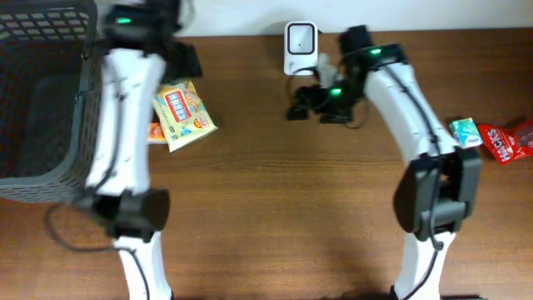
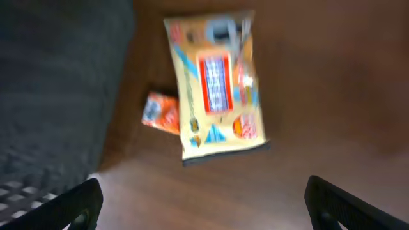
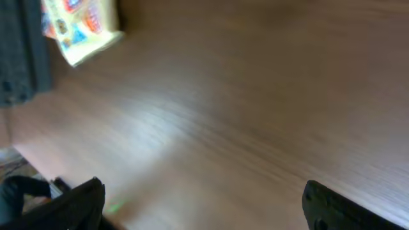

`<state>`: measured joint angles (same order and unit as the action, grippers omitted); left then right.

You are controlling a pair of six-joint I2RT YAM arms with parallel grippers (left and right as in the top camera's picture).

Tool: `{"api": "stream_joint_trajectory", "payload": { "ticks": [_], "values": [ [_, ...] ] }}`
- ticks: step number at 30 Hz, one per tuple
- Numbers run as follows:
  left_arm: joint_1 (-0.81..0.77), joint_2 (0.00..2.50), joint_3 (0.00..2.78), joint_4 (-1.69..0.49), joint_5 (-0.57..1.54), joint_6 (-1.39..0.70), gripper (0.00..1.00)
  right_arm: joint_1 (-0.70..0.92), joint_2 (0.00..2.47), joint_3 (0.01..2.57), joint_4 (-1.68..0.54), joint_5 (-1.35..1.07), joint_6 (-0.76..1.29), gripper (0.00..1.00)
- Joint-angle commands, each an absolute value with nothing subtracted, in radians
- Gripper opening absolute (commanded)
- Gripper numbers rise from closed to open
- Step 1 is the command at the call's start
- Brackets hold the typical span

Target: Scan the item barcode

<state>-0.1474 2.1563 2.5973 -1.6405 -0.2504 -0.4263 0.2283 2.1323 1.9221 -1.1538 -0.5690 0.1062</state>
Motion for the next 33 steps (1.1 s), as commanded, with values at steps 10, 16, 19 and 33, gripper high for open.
{"api": "stream_joint_trajectory", "payload": {
  "ticks": [10,16,19,33],
  "values": [
    [0.136,1.987,2.652,-1.688,-0.194,-0.410,0.99,0.509,2.305,1.916,-0.634,-0.595,0.408,0.98],
    [0.158,1.987,2.651,-1.688,-0.194,-0.410,0.99,0.567,2.391,1.916,-0.481,-0.579,0.439,0.98],
    [0.158,1.987,2.651,-1.688,-0.194,-0.410,0.99,0.588,2.430,1.916,-0.425,-0.538,0.491,0.98],
    [0.158,1.987,2.651,-1.688,-0.194,-0.410,0.99,0.632,2.540,1.916,-0.253,-0.520,0.589,1.00]
  ]
}}
